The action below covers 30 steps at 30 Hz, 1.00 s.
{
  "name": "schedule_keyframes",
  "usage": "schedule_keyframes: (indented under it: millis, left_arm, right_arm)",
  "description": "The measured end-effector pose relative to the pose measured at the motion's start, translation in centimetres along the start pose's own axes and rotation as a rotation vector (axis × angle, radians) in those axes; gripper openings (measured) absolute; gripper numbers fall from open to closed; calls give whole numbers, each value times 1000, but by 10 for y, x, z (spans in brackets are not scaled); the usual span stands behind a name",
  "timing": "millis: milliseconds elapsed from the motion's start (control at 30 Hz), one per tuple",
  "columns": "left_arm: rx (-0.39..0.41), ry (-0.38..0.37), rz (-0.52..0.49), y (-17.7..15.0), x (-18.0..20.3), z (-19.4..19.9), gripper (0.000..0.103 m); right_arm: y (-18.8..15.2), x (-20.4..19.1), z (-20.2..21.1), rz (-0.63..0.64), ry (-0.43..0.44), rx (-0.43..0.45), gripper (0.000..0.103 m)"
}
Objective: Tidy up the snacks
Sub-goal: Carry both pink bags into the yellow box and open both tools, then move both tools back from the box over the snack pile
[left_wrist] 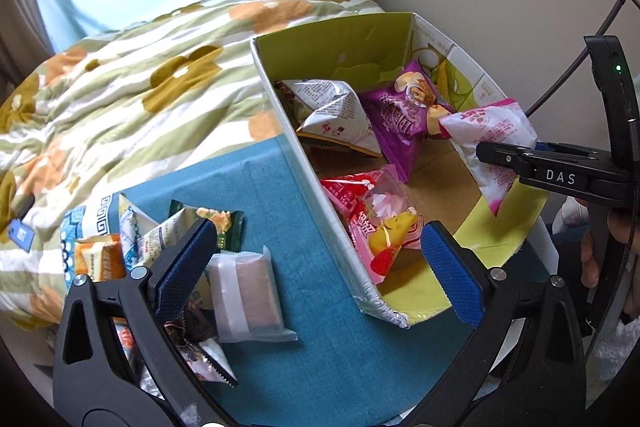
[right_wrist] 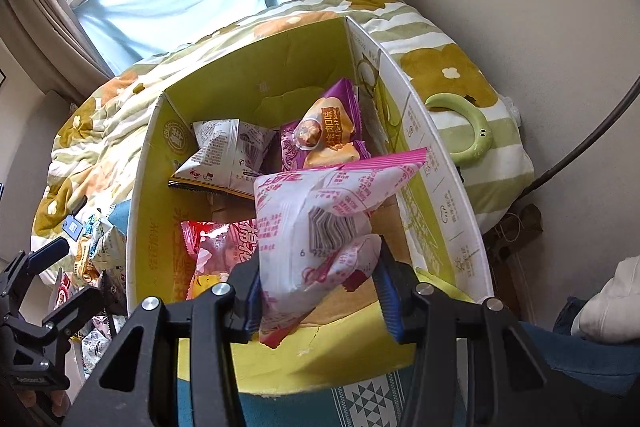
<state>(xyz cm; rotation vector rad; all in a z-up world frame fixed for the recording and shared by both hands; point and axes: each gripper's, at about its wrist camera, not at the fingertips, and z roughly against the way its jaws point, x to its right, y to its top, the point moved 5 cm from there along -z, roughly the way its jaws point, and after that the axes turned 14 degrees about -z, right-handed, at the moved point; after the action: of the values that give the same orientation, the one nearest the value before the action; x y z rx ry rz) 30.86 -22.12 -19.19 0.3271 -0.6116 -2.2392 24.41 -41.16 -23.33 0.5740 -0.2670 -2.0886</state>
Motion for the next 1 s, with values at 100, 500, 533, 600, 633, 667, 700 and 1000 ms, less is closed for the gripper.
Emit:
schedule_keyframes:
  millis: [100, 500, 533, 600, 633, 667, 700, 1000]
  left_arm:
    - [-2, -8, 4, 0, 3, -4, 101]
    - [24, 30, -10, 4, 19, 13, 101]
    - [30, 36, -11, 5, 20, 17, 101]
    - [42, 50, -12, 5, 22, 25, 101]
    - [45, 61, -12, 4, 23, 29, 101]
    - [48, 72, -9, 4, 23, 34, 101]
    - [53, 79, -5, 2, 23, 39, 101]
    - [103, 166, 27, -21, 23, 97, 101]
  right_arm:
    - [2, -5, -10, 24, -6, -14, 51]
    - [-3, -2, 17, -12, 40, 72, 98]
    - [-3, -2, 22, -6, 42, 83, 98]
    - [-4, -5, 32, 3, 52, 102, 98]
    - [-4, -6, 38, 6, 57, 112, 98]
    - [-5, -6, 44, 8, 61, 123, 98]
    - [-6, -7, 50, 11, 62, 134, 98]
    - [-24, -18, 107, 70, 90, 216, 98]
